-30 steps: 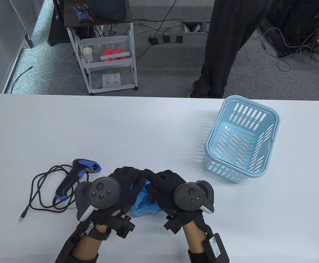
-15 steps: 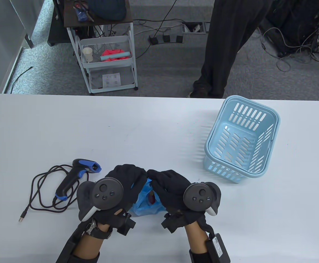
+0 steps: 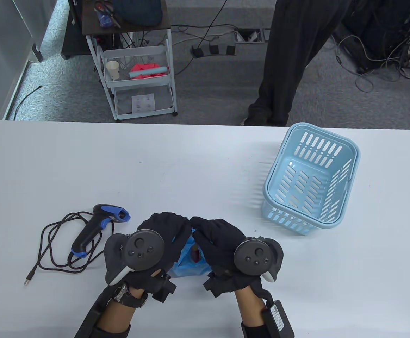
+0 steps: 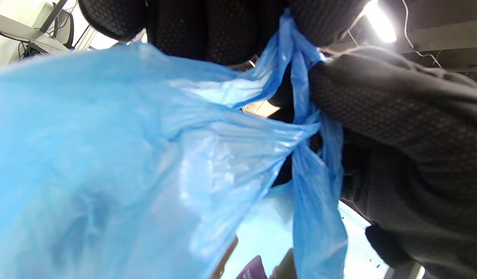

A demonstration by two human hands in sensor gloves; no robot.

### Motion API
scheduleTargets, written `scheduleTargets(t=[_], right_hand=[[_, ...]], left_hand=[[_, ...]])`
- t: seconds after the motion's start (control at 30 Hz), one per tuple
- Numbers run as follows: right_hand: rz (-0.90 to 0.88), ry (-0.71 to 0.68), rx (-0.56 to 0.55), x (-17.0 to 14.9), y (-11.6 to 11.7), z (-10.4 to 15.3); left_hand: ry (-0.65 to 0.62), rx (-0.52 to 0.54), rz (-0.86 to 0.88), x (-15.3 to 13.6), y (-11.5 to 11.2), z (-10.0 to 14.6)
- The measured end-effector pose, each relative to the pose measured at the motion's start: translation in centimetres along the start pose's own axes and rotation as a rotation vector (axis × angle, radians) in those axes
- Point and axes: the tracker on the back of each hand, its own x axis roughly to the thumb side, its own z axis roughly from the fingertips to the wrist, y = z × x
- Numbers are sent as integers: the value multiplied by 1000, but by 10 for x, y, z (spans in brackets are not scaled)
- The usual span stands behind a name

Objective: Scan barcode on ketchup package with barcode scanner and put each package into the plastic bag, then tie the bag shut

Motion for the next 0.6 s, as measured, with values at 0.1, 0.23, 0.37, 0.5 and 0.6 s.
scheduleTargets(t=[0.1, 0.23, 0.37, 0.5, 0.6], right_hand=[[5, -3, -19, 0, -1, 1], [-18, 2, -53, -2, -2, 2], [6, 6, -60, -2, -3, 2], [26, -9, -37, 0, -2, 1], [41, -21, -10, 2, 0, 1]], left_hand=[[9, 5, 5, 0, 0, -1], [23, 9, 28, -2, -1, -5], [28, 14, 37, -2, -2, -6], [24, -11, 86, 0, -3, -6], [22, -20, 55, 3, -4, -7]])
